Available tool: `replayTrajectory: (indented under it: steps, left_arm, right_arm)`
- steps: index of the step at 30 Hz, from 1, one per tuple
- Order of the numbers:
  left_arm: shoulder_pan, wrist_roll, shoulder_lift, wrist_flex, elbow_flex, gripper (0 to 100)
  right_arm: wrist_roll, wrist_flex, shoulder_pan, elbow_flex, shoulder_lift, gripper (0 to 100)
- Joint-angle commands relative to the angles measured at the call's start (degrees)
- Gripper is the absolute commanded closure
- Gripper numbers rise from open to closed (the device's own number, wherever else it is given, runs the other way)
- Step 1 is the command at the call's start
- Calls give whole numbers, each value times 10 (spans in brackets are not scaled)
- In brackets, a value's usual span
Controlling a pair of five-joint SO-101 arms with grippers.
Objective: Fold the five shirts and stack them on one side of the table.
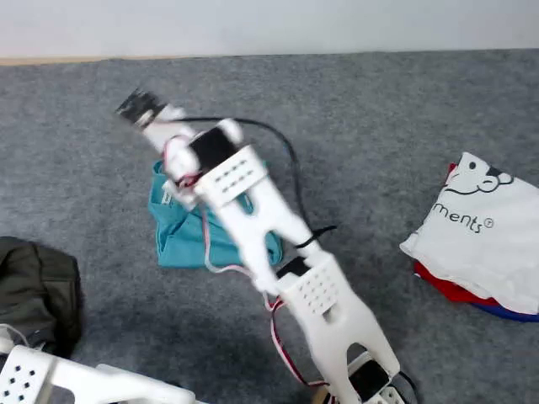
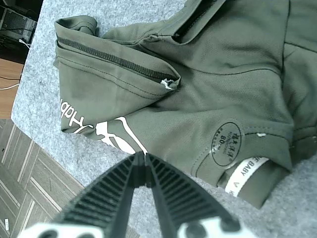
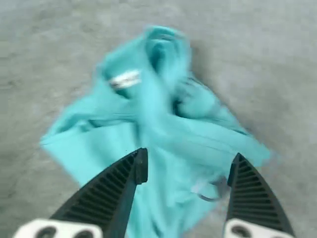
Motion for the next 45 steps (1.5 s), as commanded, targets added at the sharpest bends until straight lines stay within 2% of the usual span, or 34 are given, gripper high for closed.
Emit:
replayTrajectory:
  steps: [1,5,9,17,25,27,31,34,45]
  left_arm:
    - [-2,-5,-7,4,-7,992]
    - [-1,-5,-7,4,-5,992]
    - [-2,-4,-7,4,-3,992]
    - [-2,-4,-7,4,-3,992]
    - [-2,-4,-7,4,-3,992]
    - [-2,-4,-7,4,-2,992]
    - [-2,-4,-7,4,-2,992]
    - [-2,-4,-7,4,-2,992]
    - [2,-4,-7,4,-2,992]
  right_arm:
    - [5,23,51,1,-58,731]
    - [3,22,82,60,-57,730]
    - [2,0,85,101,-42,730]
    - [2,-87,83,101,39,729]
    - [4,-105,77,100,79,734]
    - [5,-105,75,100,80,762]
    - [10,-103,75,100,78,899]
    - [57,-93,74,99,77,978]
    - [94,25,73,-8,64,990]
